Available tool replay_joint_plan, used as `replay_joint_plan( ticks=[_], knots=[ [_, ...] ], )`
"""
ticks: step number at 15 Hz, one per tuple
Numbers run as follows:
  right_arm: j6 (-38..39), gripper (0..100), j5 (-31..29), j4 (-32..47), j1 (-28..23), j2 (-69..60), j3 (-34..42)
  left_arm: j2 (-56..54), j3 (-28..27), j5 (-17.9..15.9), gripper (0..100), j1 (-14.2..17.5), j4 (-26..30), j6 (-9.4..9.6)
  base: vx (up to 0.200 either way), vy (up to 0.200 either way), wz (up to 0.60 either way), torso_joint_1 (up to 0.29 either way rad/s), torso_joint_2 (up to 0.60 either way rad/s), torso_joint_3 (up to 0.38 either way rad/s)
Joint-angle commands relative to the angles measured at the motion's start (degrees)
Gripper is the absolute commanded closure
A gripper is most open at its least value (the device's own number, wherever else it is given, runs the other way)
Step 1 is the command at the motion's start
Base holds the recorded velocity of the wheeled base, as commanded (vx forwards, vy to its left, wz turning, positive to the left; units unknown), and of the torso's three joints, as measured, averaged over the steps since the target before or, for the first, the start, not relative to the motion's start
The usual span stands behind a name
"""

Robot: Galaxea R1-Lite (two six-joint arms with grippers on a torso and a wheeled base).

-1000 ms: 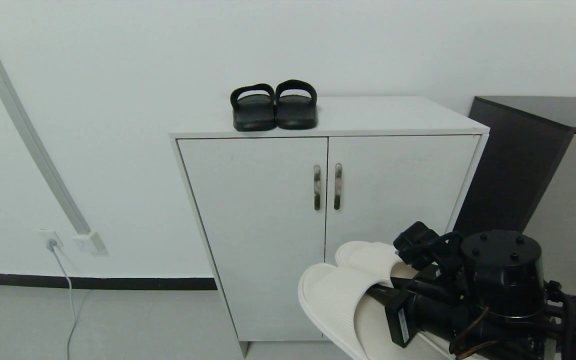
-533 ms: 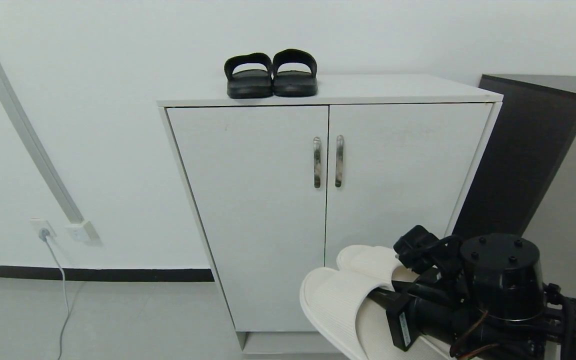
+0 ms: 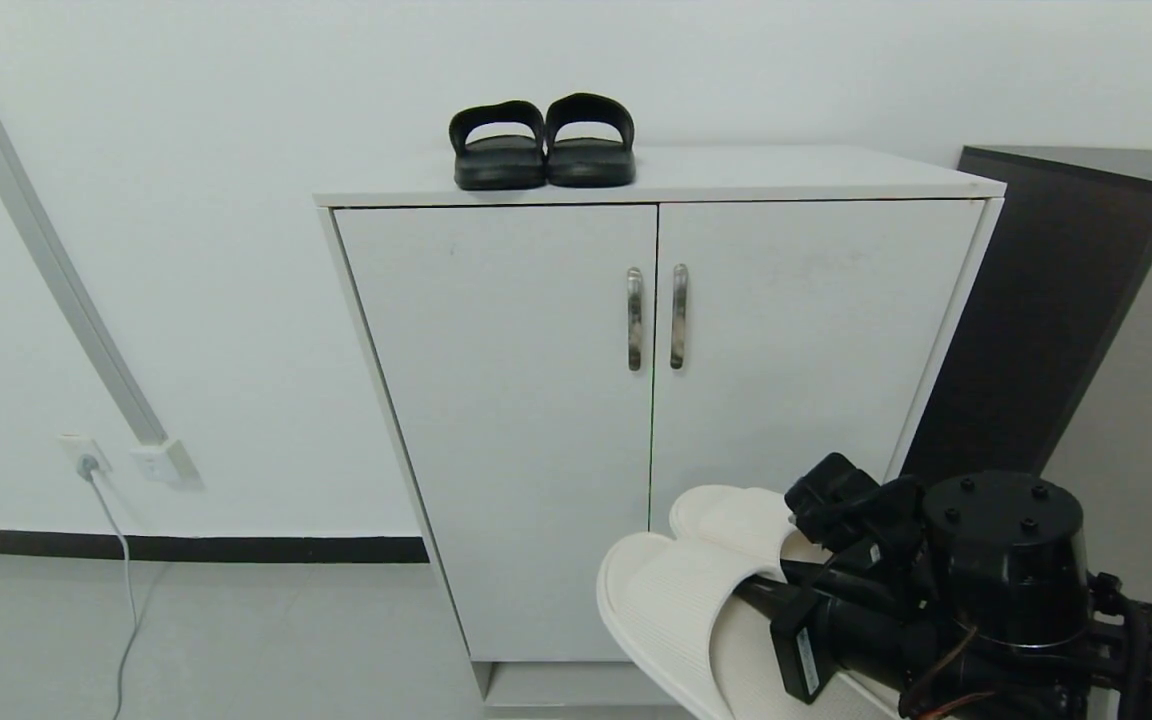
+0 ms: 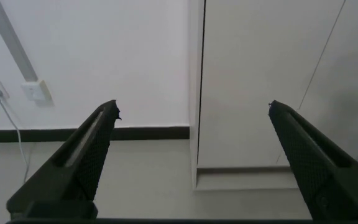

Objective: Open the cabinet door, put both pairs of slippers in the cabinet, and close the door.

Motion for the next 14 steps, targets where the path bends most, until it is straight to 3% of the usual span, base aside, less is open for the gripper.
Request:
replay_joint_plan(
  ticks=[1, 2, 3, 4, 6, 8, 9, 10, 14],
  knots=[
    [-0.1, 100, 0.1, -0.8, 0.0, 0.0, 0.9, 13.7, -12.8, -5.2, 0, -0.1, -0.4, -3.44, 0.0, 0.0, 0.0, 0.002, 0.04, 0.051],
    [-0.1, 100, 0.2, -1.3, 0.0, 0.2, 0.9, 19.7, -14.8, -9.0, 0, -0.1, -0.8, -2.73, 0.0, 0.0, 0.0, 0.0, 0.0, 0.0],
    [-0.1, 100, 0.3, -1.4, 0.0, 0.2, 0.9, 28.8, -17.3, -14.8, 0, -0.2, -2.8, -0.8, 0.0, 0.0, 0.0, 0.0, 0.0, 0.0],
    [-0.1, 100, 0.3, -1.5, 0.0, 0.2, 0.9, 32.7, -18.2, -18.0, 0, -0.2, -4.6, -0.54, 0.0, 0.0, 0.0, 0.0, 0.0, 0.0],
    [-0.1, 100, 0.2, -2.0, 0.0, 0.1, 1.1, 45.9, -22.6, -28.5, 0, -3.0, -13.2, -0.45, 0.0, 0.0, 0.0, 0.0, 0.0, 0.0],
    [-0.1, 100, 0.3, -2.0, 0.0, 0.0, 1.1, 52.9, -25.5, -28.9, 0, -8.9, -17.5, -0.54, 0.0, 0.0, 0.0, 0.0, 0.0, 0.0],
    [-0.1, 100, 0.3, -2.0, 0.0, 0.0, 1.2, 57.6, -27.7, -28.7, 0, -14.3, -20.2, -1.06, 0.0, 0.0, 0.0, 0.0, 0.0, 0.0],
    [-0.1, 100, 0.3, -2.0, 0.1, 0.0, 1.5, 61.5, -29.2, -28.5, 0, -17.7, -22.8, -1.68, 0.0, 0.0, 0.0, 0.0, 0.0, 0.0],
    [-0.1, 100, 0.3, -2.1, 0.1, -0.1, 1.7, 76.1, -36.7, -28.5, 0, -25.1, -34.2, -2.73, 0.0, 0.0, 0.0, 0.0, 0.0, 0.0]
  ],
)
